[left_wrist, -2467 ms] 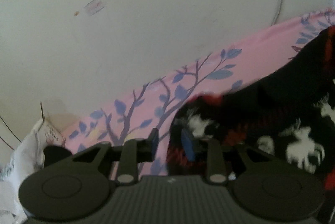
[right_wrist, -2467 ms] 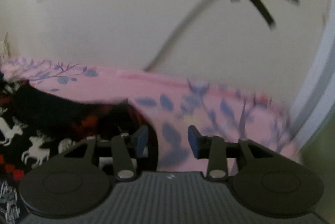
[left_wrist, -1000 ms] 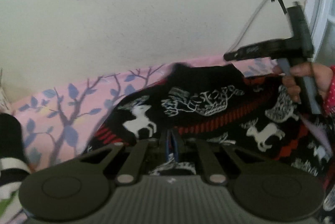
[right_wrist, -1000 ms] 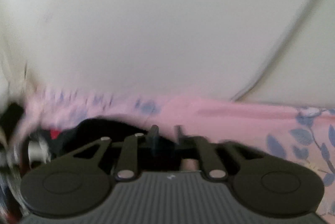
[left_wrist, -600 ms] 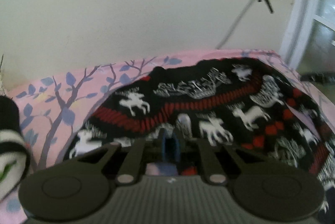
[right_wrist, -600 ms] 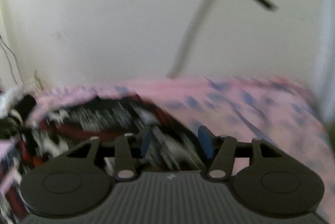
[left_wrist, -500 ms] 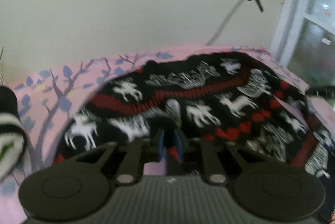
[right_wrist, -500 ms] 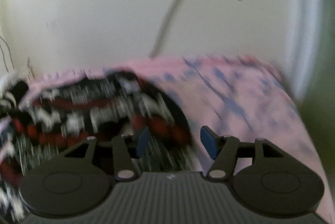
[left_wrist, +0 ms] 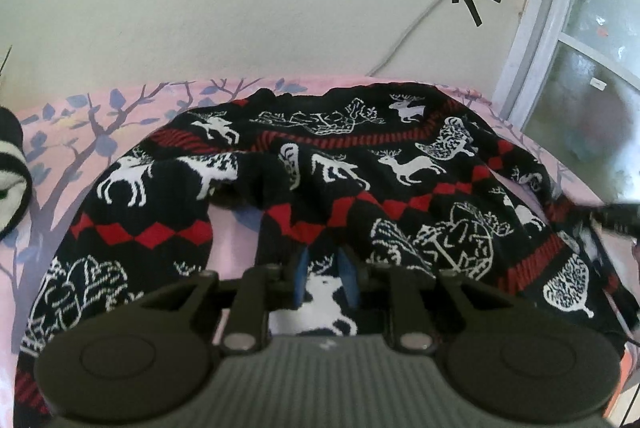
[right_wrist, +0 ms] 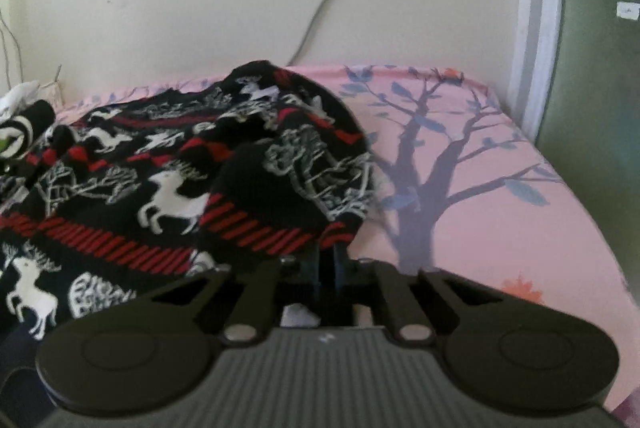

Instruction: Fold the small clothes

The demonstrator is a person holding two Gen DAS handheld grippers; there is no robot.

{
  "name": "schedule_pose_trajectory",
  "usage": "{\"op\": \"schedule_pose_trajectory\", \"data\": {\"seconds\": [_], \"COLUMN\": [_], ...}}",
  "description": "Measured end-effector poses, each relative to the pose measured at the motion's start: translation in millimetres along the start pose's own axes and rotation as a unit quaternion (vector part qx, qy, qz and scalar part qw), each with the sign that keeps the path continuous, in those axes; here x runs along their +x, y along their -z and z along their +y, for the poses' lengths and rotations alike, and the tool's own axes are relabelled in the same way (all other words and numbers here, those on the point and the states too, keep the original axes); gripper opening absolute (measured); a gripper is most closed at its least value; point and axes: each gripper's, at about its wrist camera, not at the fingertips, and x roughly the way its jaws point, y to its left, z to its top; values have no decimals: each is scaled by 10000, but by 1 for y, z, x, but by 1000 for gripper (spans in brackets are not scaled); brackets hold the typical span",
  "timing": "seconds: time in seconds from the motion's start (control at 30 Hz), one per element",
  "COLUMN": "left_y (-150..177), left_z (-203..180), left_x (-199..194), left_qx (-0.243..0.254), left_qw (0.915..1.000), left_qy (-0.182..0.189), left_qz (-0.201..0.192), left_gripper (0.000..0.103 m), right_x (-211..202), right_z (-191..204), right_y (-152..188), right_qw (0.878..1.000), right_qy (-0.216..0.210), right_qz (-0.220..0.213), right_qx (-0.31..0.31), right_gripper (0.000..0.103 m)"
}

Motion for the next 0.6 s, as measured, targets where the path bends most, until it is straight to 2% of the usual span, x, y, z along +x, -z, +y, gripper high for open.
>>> {"op": "schedule_pose_trajectory", "data": {"seconds": [0.1, 0.17, 0.2, 0.23, 0.27, 0.3, 0.33, 0.4, 0.43, 0.5, 0.57, 0.6], "left_y": [3, 4, 5, 6, 9, 12, 15, 24, 29, 38, 45, 49], "left_z": [2, 5, 7, 9, 12, 14, 15, 17, 17, 16, 13, 11], "left_x": [-6, -8, -9, -11, -14, -18, -22, -31, -35, -43, -49, -51], "left_qx": [7, -25, -78, -135, -187, -241, -263, -299, -321, -356, -373, -369], "left_qw": [10000, 9999, 9999, 9998, 9997, 9996, 9996, 9995, 9995, 9991, 9986, 9984], "left_qy": [-12, -98, -126, -137, -139, -144, -121, -47, 10, 185, 317, 341], "left_qz": [-39, -30, -22, -19, -18, -19, -11, 40, 78, 151, 209, 243], "left_gripper": [18, 18, 18, 18, 18, 18, 19, 24, 27, 27, 31, 32], "right_x": [-2, 8, 18, 25, 27, 23, 15, -3, -10, -21, -29, -30], "right_z": [-48, -78, -89, -95, -96, -92, -85, -63, -50, -20, 10, 20], "right_y": [-36, -57, -65, -68, -70, -69, -66, -55, -46, -24, -1, 9], "right_qw": [9933, 9865, 9854, 9846, 9832, 9850, 9896, 9963, 9949, 9886, 9823, 9812], "right_qy": [1051, 1542, 1652, 1713, 1787, 1668, 1330, 137, -397, -1191, -1674, -1759], "right_qz": [-469, -510, -313, -102, -56, -151, -197, -248, -213, 1, 246, 342], "right_qx": [86, 215, 278, 324, 361, 411, 515, 814, 901, 920, 801, 712], "right_gripper": [0, 3, 13, 52, 55, 53, 50, 49, 48, 48, 48, 48]}}
